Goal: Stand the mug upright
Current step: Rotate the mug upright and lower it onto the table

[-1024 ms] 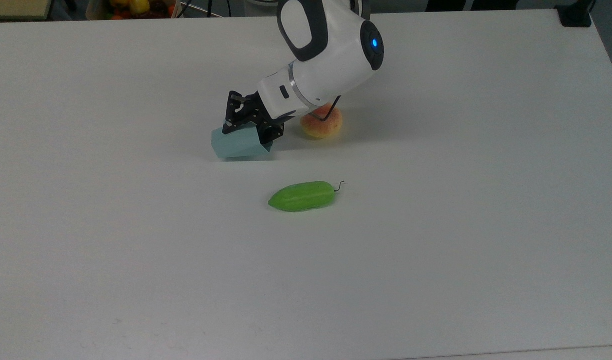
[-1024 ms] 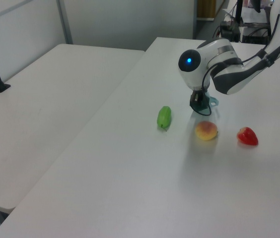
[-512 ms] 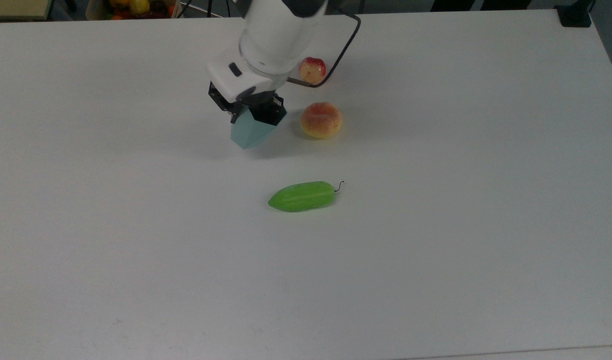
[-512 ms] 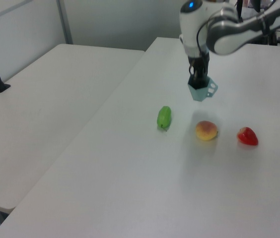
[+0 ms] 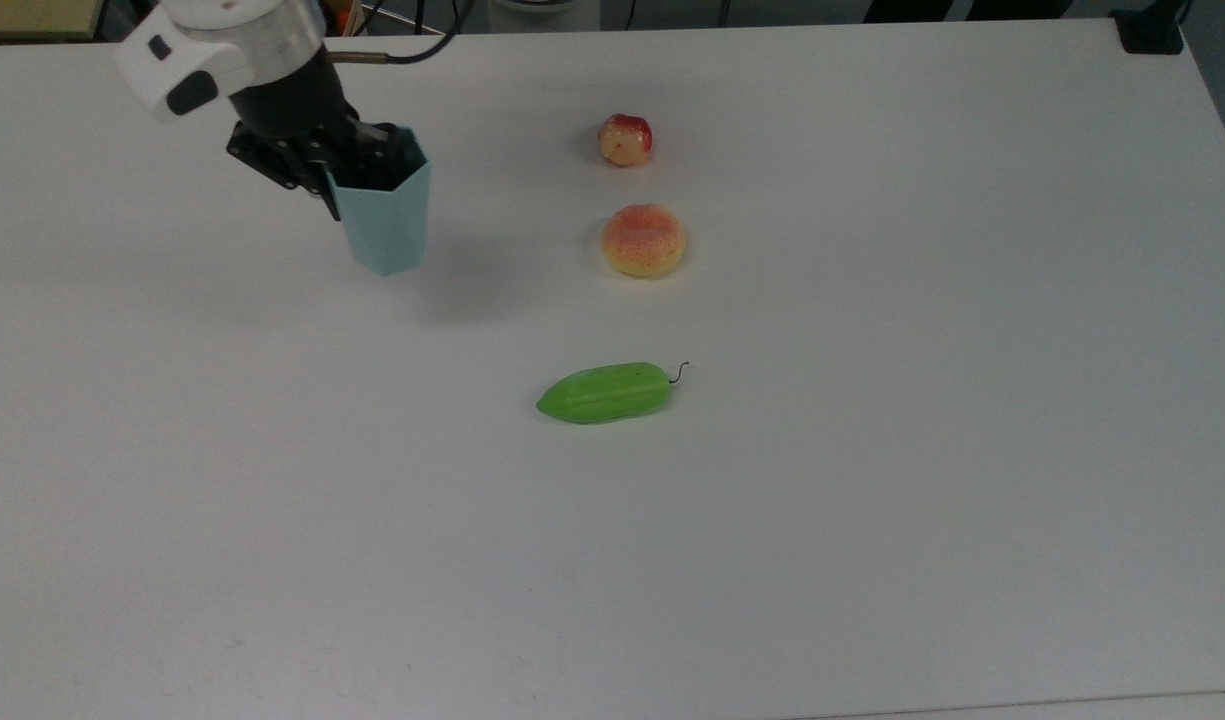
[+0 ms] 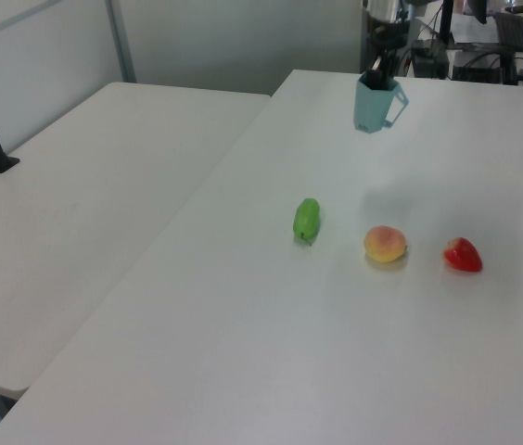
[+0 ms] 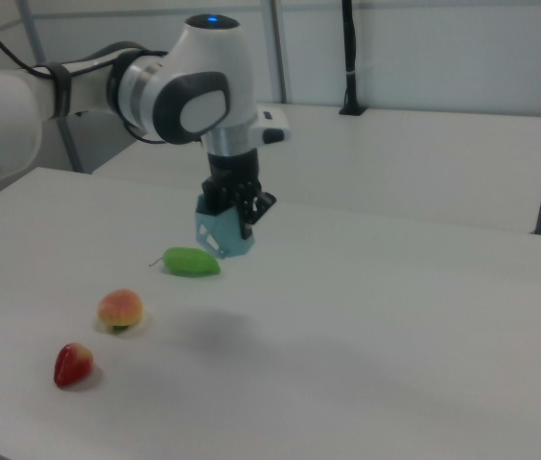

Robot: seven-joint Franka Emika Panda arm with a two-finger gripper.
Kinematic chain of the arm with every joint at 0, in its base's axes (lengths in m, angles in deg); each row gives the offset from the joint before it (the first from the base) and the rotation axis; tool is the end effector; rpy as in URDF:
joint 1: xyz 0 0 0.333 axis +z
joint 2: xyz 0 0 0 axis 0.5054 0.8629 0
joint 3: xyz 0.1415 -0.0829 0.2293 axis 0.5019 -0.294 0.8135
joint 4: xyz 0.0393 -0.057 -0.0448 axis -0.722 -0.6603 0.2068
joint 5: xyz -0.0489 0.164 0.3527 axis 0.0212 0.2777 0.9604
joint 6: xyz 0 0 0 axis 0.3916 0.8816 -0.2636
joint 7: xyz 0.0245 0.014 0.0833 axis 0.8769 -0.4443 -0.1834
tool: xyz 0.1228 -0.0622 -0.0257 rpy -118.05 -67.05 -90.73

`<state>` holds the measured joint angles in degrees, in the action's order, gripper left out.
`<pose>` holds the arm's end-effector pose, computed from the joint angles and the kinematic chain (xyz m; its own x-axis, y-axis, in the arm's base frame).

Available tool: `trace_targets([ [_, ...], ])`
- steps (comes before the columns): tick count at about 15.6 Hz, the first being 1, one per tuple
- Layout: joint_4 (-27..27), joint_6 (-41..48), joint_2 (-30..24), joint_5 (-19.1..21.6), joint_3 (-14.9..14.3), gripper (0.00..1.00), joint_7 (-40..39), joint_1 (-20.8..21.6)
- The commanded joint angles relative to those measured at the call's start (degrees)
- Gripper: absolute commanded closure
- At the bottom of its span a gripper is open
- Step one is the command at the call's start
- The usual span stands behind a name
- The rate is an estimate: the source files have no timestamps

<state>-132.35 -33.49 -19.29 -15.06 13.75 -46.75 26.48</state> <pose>0.6382 -0.1012 0.4357 0.9963 -0.0395 0.0761 -0.0326 -0.9954 -0.0904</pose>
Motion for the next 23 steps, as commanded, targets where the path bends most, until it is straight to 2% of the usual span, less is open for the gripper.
trace_targets([
  [1, 0.8, -0.9, 3.1, 1.8, -2.0, 1.0, -10.5, -0.9],
  [6, 0.3, -3.5, 8.7, 1.8, -2.1, 1.0, -23.8, -3.9],
  [10, 0.2, -9.6, 13.4, 0.9, -2.1, 1.0, -24.5, -5.0],
  [15, 0.0, -10.6, 14.7, 0.8, -2.1, 1.0, -28.2, -5.1],
  [16, 0.0, -10.6, 14.7, 0.8, -2.1, 0.97, -28.1, -5.0],
  [17, 0.0, -10.6, 14.7, 0.8, -2.1, 0.79, -27.5, -5.0],
  [18, 0.0, -10.6, 14.6, 1.4, -2.1, 0.52, -27.4, -5.0],
  [21, 0.4, -10.6, 14.0, 0.9, -1.8, 0.0, -23.0, -4.6],
  [23, 0.8, -10.5, 12.7, 1.0, -1.3, 0.0, -21.5, -4.5],
])
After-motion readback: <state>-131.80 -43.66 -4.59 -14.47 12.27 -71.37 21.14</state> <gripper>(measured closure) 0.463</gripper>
